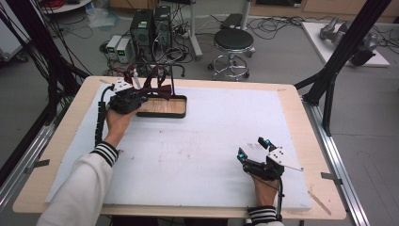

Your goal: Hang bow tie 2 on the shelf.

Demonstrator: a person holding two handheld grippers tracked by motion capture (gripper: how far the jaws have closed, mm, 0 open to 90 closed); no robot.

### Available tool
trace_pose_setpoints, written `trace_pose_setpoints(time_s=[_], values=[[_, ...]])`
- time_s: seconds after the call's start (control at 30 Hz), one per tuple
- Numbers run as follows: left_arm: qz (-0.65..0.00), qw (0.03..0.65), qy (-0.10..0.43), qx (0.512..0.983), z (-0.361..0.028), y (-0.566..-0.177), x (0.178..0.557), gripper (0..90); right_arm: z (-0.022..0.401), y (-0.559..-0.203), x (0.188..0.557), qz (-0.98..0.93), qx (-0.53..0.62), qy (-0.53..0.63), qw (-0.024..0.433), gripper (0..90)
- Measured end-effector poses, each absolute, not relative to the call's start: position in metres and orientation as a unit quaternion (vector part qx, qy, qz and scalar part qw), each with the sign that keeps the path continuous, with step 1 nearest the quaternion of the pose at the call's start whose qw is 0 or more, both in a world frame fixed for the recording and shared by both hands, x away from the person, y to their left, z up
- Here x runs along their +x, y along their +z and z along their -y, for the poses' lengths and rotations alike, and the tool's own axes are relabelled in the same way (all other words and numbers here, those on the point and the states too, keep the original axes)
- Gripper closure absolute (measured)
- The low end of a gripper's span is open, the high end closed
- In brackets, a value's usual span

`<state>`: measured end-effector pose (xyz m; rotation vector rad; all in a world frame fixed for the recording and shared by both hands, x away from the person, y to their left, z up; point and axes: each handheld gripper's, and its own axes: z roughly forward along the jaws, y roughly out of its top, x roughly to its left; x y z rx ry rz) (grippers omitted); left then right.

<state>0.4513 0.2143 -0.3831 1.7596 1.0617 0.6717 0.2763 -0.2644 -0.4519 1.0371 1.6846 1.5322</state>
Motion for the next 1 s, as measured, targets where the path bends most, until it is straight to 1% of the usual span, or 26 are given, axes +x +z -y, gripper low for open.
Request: trace_pose_setpoints(time_s=[0.03, 0.1, 0.13, 0.23, 0.27, 0.3, 0.5, 0.6, 0.87, 1.0], values=[[-0.434, 0.468, 0.276, 0.718, -0.214, -0.383, 0.451, 70.7, 0.264, -0.452, 0.276, -0.639, 0.394, 0.582, 0.313, 10.9], [-0.429, 0.468, 0.275, 0.722, -0.214, -0.384, 0.451, 55.9, 0.264, -0.452, 0.276, -0.639, 0.395, 0.582, 0.313, 11.0], [-0.427, 0.469, 0.274, 0.723, -0.214, -0.385, 0.451, 47.5, 0.264, -0.452, 0.276, -0.639, 0.394, 0.582, 0.312, 10.9], [-0.42, 0.481, 0.269, 0.721, -0.214, -0.387, 0.452, 15.6, 0.264, -0.452, 0.276, -0.639, 0.394, 0.582, 0.312, 11.0], [-0.415, 0.491, 0.262, 0.72, -0.215, -0.387, 0.451, 11.3, 0.264, -0.452, 0.276, -0.639, 0.394, 0.582, 0.313, 10.9], [-0.408, 0.495, 0.26, 0.721, -0.216, -0.387, 0.45, 8.9, 0.264, -0.452, 0.276, -0.639, 0.394, 0.582, 0.313, 10.9], [-0.381, 0.525, 0.259, 0.715, -0.223, -0.382, 0.439, 8.3, 0.264, -0.452, 0.276, -0.639, 0.394, 0.581, 0.314, 10.9], [-0.364, 0.543, 0.261, 0.71, -0.229, -0.381, 0.426, 8.3, 0.264, -0.452, 0.276, -0.641, 0.391, 0.58, 0.316, 11.0], [-0.311, 0.587, 0.279, 0.694, -0.253, -0.391, 0.363, 8.3, 0.263, -0.452, 0.277, -0.644, 0.394, 0.576, 0.314, 11.0], [-0.309, 0.602, 0.28, 0.681, -0.267, -0.406, 0.336, 8.3, 0.263, -0.452, 0.277, -0.644, 0.393, 0.576, 0.314, 10.9]])
